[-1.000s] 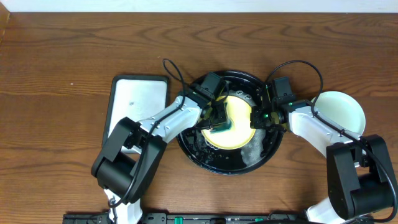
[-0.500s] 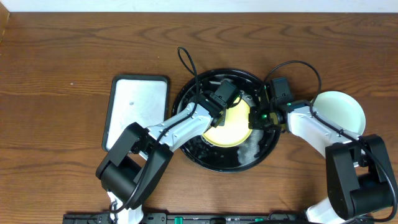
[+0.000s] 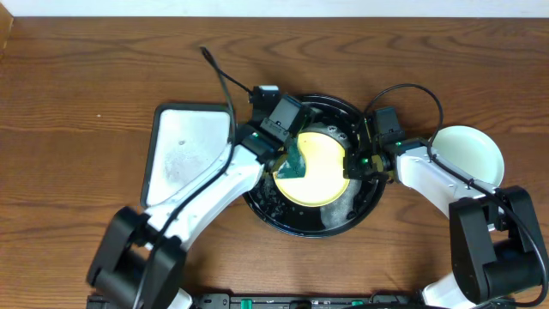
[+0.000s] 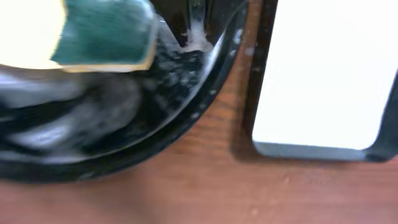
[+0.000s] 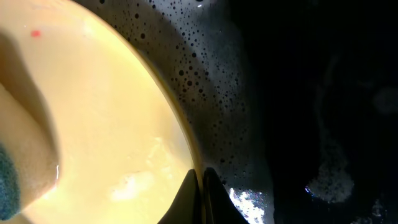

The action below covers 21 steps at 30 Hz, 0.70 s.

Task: Clean dirty plates on tray and stack at the side
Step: 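Scrub the yellow plate with the sponge while right gripper holds rim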

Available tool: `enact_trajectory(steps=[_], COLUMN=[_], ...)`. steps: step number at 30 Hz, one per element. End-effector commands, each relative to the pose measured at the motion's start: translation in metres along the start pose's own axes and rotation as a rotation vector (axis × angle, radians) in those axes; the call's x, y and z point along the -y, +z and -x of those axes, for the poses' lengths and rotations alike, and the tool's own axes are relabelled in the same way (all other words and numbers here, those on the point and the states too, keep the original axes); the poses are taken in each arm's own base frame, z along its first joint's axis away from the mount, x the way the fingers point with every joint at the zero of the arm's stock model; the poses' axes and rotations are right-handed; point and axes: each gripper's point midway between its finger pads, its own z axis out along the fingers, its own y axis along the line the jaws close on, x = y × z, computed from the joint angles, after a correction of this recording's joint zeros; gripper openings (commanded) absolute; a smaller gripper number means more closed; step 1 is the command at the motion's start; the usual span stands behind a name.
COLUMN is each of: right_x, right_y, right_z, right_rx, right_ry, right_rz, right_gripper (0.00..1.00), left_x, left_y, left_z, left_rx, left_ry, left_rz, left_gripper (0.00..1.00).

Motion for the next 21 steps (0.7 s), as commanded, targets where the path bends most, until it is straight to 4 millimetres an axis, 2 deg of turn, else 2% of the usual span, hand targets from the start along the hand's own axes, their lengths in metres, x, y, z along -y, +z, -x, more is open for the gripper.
enact_trajectory(steps=[1,4,6,9,10,21], right_x=[0.028,0.028,0.028,0.028,0.028,0.028], right_y=[0.004,0.004,0.004,0.004,0.004,0.004], right_z=[-0.006,-0.006,-0.006,-0.007,-0.007,-0.007], right_rx=[-0.008,-0.008,-0.008,-0.009,-0.009,-0.009], right_ry=[0.02,0.02,0.02,0.02,0.02,0.02], right_rz=[-0.126,-0.126,-0.126,-0.126,-0.126,-0.125], right_gripper=[0.01,0.01,0.01,0.01,0.01,0.01], left_x=[0.024,0.047,0.052,0.053,0.054,0.072], left_y=[-0.004,-0.001,0.005,0.019,0.023,0.065], left_z=[-0.012,-0.031,-0.041,-0.057,-0.061,-0.105], left_rx=[-0.067,-0.164,-0.206,-0.255,-0.267,-0.388], left_ry=[-0.009,-0.037,-0.044,-0.04,-0.035,-0.01], left_rz=[-0.14,-0.253,-0.265,-0.239,-0.237,-0.245], left_gripper=[0.08,0.08,0.17,0.47,0.51,0.52])
